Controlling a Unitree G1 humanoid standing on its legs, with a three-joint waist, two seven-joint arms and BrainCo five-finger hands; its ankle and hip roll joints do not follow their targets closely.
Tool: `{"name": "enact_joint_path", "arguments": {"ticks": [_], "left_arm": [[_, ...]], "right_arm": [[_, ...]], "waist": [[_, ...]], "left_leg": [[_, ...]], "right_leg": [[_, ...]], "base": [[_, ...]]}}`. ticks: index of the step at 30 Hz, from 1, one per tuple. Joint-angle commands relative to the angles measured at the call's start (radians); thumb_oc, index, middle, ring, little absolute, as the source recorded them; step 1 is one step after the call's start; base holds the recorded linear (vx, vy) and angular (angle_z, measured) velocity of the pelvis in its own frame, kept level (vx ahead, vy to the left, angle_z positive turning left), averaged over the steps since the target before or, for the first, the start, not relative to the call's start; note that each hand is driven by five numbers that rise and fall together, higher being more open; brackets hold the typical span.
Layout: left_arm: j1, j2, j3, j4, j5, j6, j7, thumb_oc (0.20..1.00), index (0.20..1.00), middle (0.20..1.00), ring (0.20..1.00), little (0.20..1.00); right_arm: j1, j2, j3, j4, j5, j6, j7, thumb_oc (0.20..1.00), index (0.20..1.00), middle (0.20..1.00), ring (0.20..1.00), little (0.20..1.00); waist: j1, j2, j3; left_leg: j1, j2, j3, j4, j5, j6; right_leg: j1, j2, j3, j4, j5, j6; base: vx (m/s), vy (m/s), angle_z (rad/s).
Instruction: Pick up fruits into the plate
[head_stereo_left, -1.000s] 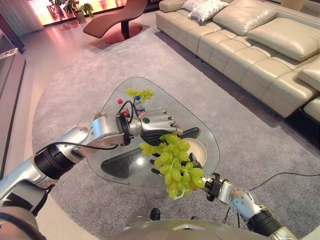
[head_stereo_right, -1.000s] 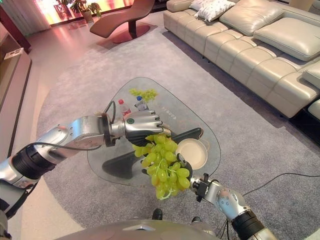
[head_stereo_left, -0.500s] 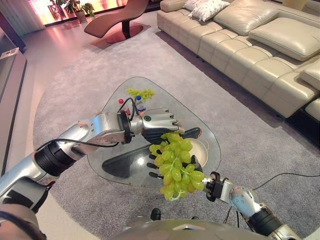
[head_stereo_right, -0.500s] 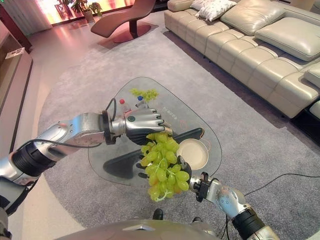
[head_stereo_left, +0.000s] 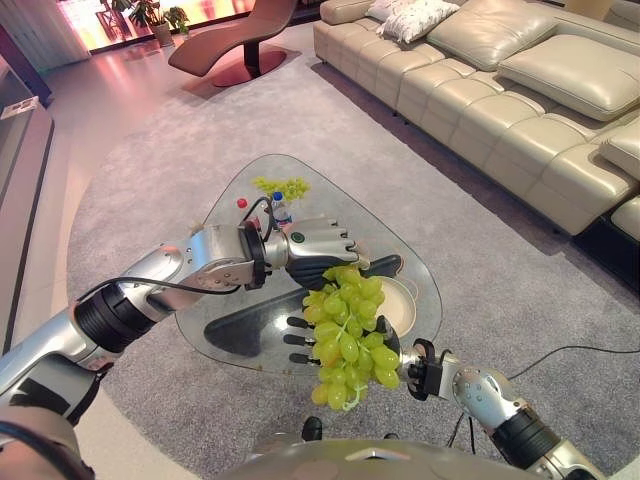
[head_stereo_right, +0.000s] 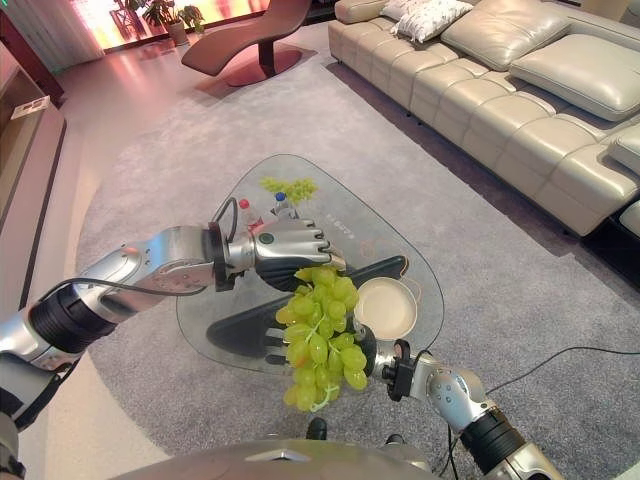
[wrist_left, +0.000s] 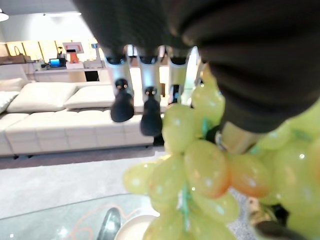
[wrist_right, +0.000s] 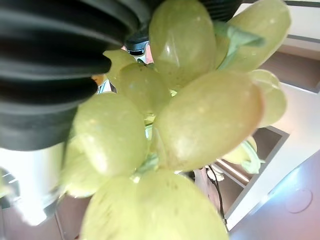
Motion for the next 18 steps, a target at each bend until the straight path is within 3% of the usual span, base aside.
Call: {"name": "enact_joint_path", "arguments": {"ticks": [1,18], "left_arm": [[-0.086,-0.023,0.005,0.069,-0.037,0.002,0.007,0.2,0.2,0.2,0.2,0.2],[-0.055,-0.022,0.022,0.068,-0.029,0.002,0.007,0.2,0.2,0.2,0.2,0.2]], "right_arm": [[-0.076,0.06,0.022,-0.132,0.051,-0.068,0.047,0.2,0.2,0.2,0.2,0.2],[-0.068,0.066,0.017,-0.124,0.071,-0.059,0.031,0.2,0.2,0.2,0.2,0.2]], "waist": [[0.024,-0.024,-0.004],[0.029,-0.023,0.001]], "left_leg": [[0.085,-0.007,0.141,0.022,-0.159,0.002],[0.087,-0.008,0.139,0.025,-0.16,0.004]], "right_leg": [[0.008,-0.02,0.043,0.012,-0.041,0.068],[0.01,-0.02,0.042,0.016,-0.044,0.066]], "base": [[0.0,0.0,0.0],[0.0,0.0,0.0]]}}
